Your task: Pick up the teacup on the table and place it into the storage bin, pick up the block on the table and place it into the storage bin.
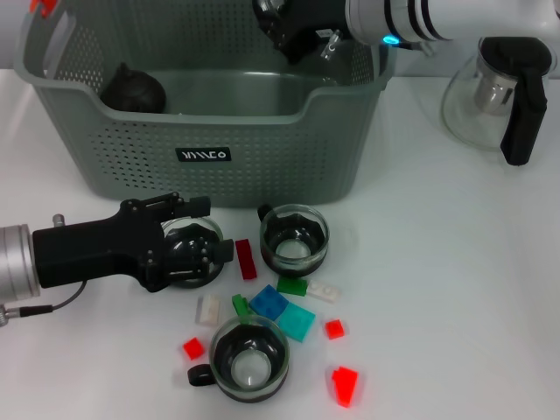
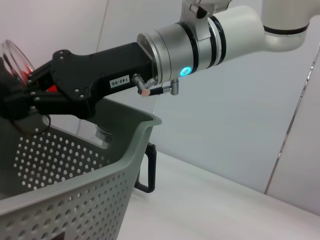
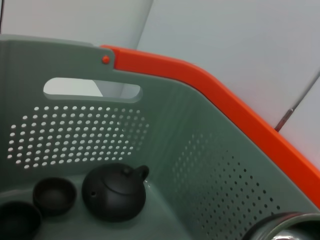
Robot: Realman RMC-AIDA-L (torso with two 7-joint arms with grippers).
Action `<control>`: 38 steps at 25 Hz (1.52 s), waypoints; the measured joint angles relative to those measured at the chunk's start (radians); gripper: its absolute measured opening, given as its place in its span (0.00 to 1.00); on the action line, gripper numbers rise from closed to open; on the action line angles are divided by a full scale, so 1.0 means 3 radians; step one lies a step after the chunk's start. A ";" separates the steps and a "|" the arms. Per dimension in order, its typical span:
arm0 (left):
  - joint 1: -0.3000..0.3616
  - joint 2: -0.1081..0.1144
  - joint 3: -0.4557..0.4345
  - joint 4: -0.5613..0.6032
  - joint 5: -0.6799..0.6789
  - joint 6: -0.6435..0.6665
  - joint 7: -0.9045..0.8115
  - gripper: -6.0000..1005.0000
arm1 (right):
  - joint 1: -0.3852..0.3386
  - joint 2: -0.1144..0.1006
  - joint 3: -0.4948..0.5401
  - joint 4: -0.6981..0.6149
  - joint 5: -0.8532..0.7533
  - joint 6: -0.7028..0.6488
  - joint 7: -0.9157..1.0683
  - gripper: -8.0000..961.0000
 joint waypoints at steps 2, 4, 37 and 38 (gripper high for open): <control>0.0000 0.0000 0.0000 0.0000 0.0000 0.0000 0.0002 0.82 | -0.0016 0.0001 0.0000 0.0001 0.0005 -0.0007 0.0000 0.07; 0.0000 0.0000 0.0000 0.0000 0.0000 0.0000 0.0004 0.82 | -0.0033 0.0002 0.0000 0.0003 0.0010 -0.0020 0.0001 0.07; 0.0000 0.0000 0.0000 -0.0046 0.0004 0.0002 0.0023 0.82 | -0.0117 0.0018 -0.0189 -0.0025 0.0001 -0.0024 0.0152 0.34; 0.0000 0.0000 0.0000 -0.0043 0.0003 0.0002 0.0024 0.82 | -0.0120 0.0018 -0.0199 -0.0045 0.0001 -0.0024 0.0170 0.38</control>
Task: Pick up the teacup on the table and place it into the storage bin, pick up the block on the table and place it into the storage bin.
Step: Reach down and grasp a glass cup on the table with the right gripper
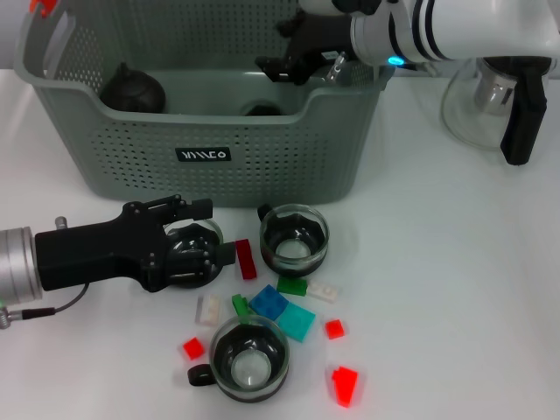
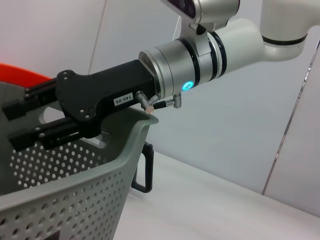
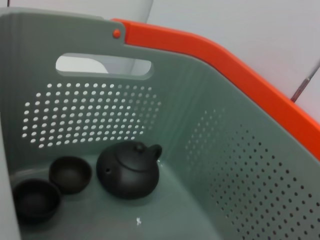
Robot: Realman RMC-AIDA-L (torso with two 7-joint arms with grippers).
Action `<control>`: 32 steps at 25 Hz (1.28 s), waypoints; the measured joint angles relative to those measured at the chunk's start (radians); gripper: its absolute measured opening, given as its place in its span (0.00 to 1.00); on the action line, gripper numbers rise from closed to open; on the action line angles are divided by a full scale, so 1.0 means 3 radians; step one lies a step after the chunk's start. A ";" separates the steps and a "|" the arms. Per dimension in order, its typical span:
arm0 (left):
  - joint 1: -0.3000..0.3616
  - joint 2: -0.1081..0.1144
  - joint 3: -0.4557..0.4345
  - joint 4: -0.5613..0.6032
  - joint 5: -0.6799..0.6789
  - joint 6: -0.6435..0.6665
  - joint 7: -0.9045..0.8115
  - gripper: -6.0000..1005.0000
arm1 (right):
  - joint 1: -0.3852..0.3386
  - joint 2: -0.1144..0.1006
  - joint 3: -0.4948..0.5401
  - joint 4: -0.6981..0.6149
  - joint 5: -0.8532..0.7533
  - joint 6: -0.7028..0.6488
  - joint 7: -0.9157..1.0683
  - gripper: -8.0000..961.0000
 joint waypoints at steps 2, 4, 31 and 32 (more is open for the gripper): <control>0.0000 0.0000 0.0000 0.0005 0.0000 0.0000 0.0000 0.82 | -0.0012 0.0000 -0.0016 -0.0040 -0.0001 -0.0001 0.0027 0.45; 0.0000 0.0000 0.0000 0.0010 -0.0001 0.0001 0.0001 0.82 | -0.0051 0.0000 -0.0028 -0.0130 -0.0002 -0.0011 0.0037 0.53; -0.0033 0.0042 0.0032 0.0071 0.0073 0.0035 0.0009 0.82 | -0.1982 -0.0074 -0.0028 -0.3069 0.0848 -0.2878 0.0638 0.64; -0.0034 0.0047 0.0035 0.0073 0.0091 0.0040 0.0009 0.82 | -0.1994 -0.0084 -0.0023 -0.3125 0.0752 -0.3026 0.0702 0.64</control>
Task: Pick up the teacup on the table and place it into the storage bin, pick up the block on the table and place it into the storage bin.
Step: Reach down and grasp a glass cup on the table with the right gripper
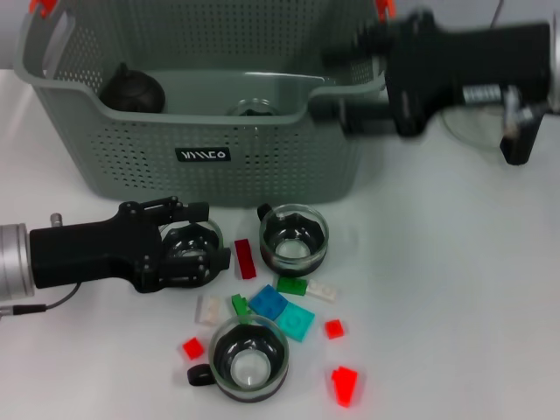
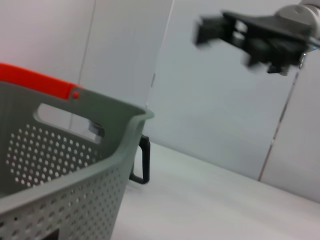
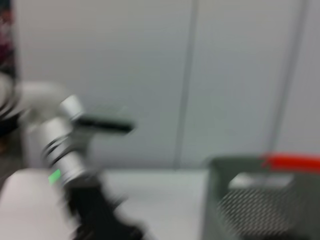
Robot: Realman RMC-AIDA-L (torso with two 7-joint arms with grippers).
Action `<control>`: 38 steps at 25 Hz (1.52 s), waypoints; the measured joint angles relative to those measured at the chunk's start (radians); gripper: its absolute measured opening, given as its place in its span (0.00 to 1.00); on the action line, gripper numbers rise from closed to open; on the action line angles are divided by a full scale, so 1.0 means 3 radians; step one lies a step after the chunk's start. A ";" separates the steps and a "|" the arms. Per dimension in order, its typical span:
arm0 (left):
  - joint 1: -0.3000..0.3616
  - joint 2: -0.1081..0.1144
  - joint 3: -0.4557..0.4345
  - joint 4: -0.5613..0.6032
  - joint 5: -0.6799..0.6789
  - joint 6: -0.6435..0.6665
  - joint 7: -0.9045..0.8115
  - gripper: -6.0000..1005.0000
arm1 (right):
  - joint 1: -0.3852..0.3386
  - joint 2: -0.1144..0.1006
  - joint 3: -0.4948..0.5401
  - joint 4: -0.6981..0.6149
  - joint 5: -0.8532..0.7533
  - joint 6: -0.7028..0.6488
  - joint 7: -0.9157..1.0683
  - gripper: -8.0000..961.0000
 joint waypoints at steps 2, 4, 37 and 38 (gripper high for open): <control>-0.0002 0.0006 0.0001 0.0008 0.0036 0.0014 0.0000 0.82 | 0.0016 -0.0014 0.0003 -0.0093 -0.0264 -0.0309 0.0177 0.64; -0.0001 0.0009 -0.0001 0.0018 0.0062 0.0017 -0.0001 0.82 | 0.0105 -0.0018 0.0004 -0.0119 -0.0563 -0.0527 0.0356 0.64; 0.0039 -0.0009 -0.0019 -0.0009 0.0080 -0.0013 0.0017 0.82 | 0.1371 0.0098 -0.1251 0.1823 -0.1651 0.0758 0.0620 0.64; 0.0039 -0.0009 -0.0019 -0.0013 0.0080 -0.0014 0.0017 0.82 | 0.1384 0.0099 -0.1284 0.1856 -0.1643 0.0809 0.0620 0.64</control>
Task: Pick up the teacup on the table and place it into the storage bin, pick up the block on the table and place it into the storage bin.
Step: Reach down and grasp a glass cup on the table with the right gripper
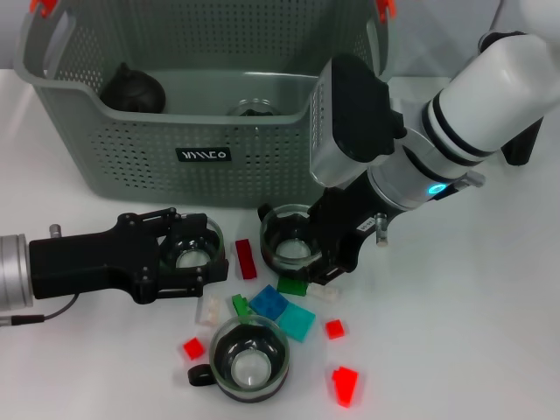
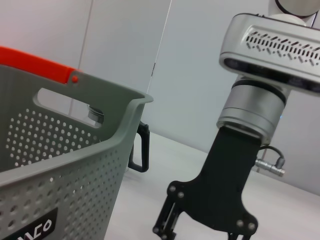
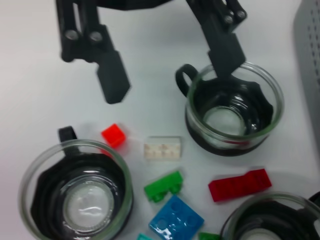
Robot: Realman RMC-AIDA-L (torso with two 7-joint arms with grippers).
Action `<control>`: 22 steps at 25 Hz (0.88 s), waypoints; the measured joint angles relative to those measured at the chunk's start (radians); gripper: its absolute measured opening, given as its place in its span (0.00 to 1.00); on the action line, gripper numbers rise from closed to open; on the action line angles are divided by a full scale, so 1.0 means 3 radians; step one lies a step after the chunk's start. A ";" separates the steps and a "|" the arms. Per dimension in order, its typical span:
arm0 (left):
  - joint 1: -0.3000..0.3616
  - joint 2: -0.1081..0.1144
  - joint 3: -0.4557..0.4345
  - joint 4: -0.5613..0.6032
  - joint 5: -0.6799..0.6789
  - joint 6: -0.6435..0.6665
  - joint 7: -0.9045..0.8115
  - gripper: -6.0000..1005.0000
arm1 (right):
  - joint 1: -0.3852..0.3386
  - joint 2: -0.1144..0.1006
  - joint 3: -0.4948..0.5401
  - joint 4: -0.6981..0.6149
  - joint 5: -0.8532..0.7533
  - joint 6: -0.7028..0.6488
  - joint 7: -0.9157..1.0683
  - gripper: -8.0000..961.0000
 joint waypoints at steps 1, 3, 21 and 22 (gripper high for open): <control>0.0000 0.0000 0.0000 -0.0002 0.0000 -0.0001 0.0000 0.82 | 0.0010 0.0000 -0.0022 0.0027 0.0002 0.0039 0.0000 0.64; 0.0001 -0.0001 -0.0001 -0.0006 0.0000 -0.0002 0.0000 0.82 | 0.0023 0.0001 -0.0054 0.0072 0.0004 0.0126 0.0000 0.64; 0.0011 -0.0003 -0.0006 -0.0013 -0.0014 -0.0018 -0.0003 0.82 | 0.0126 0.0010 -0.0527 0.0414 0.0278 0.0754 -0.0032 0.64; 0.0011 -0.0003 -0.0006 -0.0013 -0.0013 -0.0018 -0.0003 0.82 | 0.0129 0.0010 -0.0533 0.0431 0.0287 0.0765 -0.0036 0.63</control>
